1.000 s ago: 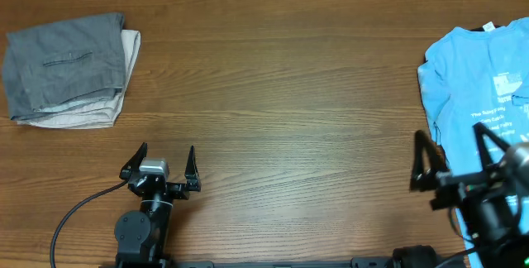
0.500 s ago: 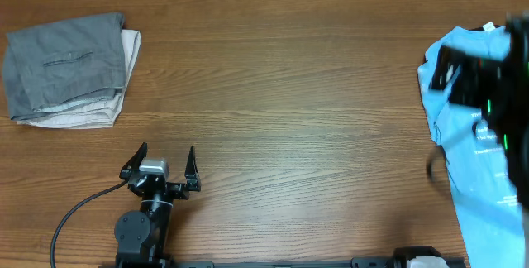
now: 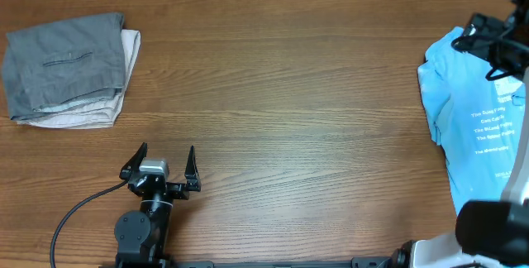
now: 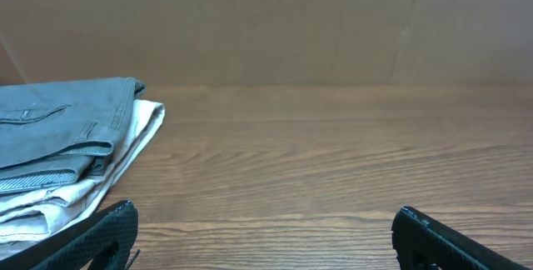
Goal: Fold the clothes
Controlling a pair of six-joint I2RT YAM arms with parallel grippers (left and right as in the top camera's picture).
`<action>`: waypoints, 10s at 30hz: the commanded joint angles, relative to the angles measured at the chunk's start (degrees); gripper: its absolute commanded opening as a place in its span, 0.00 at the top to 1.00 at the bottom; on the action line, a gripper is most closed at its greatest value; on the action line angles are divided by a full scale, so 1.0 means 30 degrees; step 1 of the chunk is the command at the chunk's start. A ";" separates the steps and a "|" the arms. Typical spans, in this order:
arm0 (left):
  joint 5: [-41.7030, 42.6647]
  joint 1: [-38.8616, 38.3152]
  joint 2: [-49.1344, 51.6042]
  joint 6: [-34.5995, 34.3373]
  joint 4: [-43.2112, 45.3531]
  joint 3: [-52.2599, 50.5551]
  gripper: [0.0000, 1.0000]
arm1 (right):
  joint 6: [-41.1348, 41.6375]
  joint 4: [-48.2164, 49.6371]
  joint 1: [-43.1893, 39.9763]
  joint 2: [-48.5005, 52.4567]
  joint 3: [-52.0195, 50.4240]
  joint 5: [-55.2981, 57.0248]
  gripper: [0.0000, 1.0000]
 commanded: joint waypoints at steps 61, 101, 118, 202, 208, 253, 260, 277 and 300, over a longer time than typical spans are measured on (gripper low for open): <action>0.0219 0.0102 -0.0204 0.0372 0.0007 -0.0066 0.00 | -0.2892 0.3898 0.0539 0.8772 -0.1727 -0.1749 0.58; 0.0219 0.0102 -0.0204 0.0372 0.0007 -0.0066 0.00 | -0.2885 0.0903 -0.1362 0.8663 0.1122 -0.2229 0.96; 0.0219 0.0102 -0.0204 0.0372 0.0007 -0.0066 0.00 | -0.1705 0.4459 -0.5122 0.8735 -0.3096 -0.1909 0.76; 0.0219 0.0102 -0.0204 0.0372 0.0007 -0.0066 0.00 | 0.7970 0.4590 0.1078 0.8298 -0.5617 0.1428 0.92; 0.0219 0.0102 -0.0204 0.0372 0.0007 -0.0066 0.00 | 0.7198 0.3220 0.1064 0.8211 -0.4095 0.1399 0.96; 0.0219 0.0102 -0.0204 0.0372 0.0007 -0.0066 0.00 | 0.3891 -0.3067 1.3748 0.7475 0.7599 -0.8123 0.96; 0.0219 0.0102 -0.0204 0.0372 0.0015 -0.0066 0.00 | 0.4561 -0.0510 1.6932 0.7475 0.5129 -0.6951 0.96; 0.0219 0.0102 -0.0204 0.0372 0.0007 -0.0066 0.00 | 0.4546 0.0007 1.7376 0.7475 0.4685 -0.6951 0.96; 0.4058 0.0095 0.9369 0.1807 -1.0236 1.3894 0.00 | 0.4554 0.0022 1.7282 0.7475 0.4685 -0.6958 0.96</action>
